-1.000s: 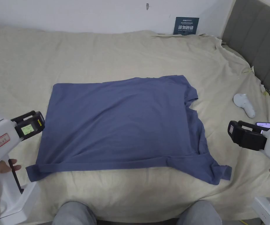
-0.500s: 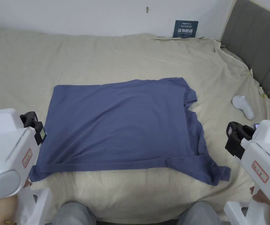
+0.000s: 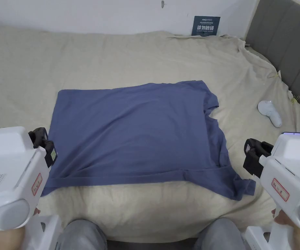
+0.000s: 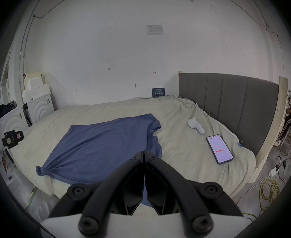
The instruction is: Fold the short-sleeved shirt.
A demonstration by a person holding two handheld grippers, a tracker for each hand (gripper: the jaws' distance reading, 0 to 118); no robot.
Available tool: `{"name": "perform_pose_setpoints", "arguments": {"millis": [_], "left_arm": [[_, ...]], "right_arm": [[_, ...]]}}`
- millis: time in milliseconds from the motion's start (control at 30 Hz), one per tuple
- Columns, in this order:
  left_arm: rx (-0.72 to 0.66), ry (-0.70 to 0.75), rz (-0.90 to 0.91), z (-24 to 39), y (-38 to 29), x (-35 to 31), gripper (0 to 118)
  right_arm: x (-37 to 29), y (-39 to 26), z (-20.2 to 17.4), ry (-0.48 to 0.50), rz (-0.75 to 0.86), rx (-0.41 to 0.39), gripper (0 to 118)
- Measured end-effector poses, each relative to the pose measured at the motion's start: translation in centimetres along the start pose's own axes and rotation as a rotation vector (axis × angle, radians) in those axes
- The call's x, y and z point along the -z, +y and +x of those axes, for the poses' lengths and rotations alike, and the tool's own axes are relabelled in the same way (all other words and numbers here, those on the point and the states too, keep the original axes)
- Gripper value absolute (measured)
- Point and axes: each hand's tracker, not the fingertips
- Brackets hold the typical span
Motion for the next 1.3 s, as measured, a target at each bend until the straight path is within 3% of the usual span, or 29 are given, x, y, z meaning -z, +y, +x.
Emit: {"name": "perform_pose_setpoints", "arguments": {"millis": [67, 100, 200, 233, 633, 767, 800, 833, 867, 1067, 1100, 1133, 1233, 1300], "left_arm": [[0.002, -0.006, -0.001, 0.1, -0.1, 0.1, 0], [0.002, -0.008, -0.002, 0.4, 0.1, -0.1, 0], [0.0, -0.015, -0.006, 0.6, 0.0, 0.0, 0], [-0.001, -0.016, -0.009, 0.7, 0.0, -0.1, 0], [-0.012, -0.017, -0.026, 0.8, -0.5, 0.1, 0], [-0.014, -0.016, -0.038, 0.8, -0.7, 0.2, 0], [-0.011, -0.015, -0.043, 0.8, -0.8, 0.3, 0], [-0.009, -0.013, -0.043, 0.8, -0.8, 0.3, 0], [-0.007, -0.01, -0.045, 0.8, -0.8, 0.3, 0], [-0.025, 0.019, -0.11, 0.1, -0.8, 0.9, 1], [-0.029, 0.017, -0.137, -0.2, -0.7, 1.2, 10], [-0.034, 0.015, -0.146, -0.6, -0.6, 1.5, 30], [-0.042, 0.048, -0.237, -1.7, -0.4, 2.5, 110], [-0.023, 0.074, -0.273, -2.4, -0.4, 3.0, 117]], "right_arm": [[0.8, 0.3, 0.5, 0.004, -0.044, 0.017, 1], [1.4, 0.6, 0.8, 0.013, -0.108, 0.014, 6], [3.0, 0.5, 1.4, 0.039, -0.208, 0.032, 95], [3.5, 0.3, 1.6, 0.018, -0.229, 0.036, 105], [8.7, -5.6, 2.5, -0.087, -0.49, -0.011, 103], [9.4, -6.7, 2.2, -0.081, -0.486, 0.008, 83], [9.5, -6.7, 2.0, -0.087, -0.483, 0.006, 65], [9.7, -6.8, 1.8, -0.096, -0.476, 0.001, 31], [9.5, -6.7, 1.5, -0.105, -0.47, -0.006, 5], [9.1, -6.4, 1.0, -0.074, -0.476, 0.016, 4], [8.9, -6.2, 1.0, -0.064, -0.472, 0.022, 4], [8.7, -6.1, 1.2, -0.056, -0.468, 0.029, 4], [8.1, -5.6, 0.7, -0.042, -0.449, 0.03, 4], [8.0, -5.4, 1.3, -0.033, -0.438, 0.033, 4]]}}
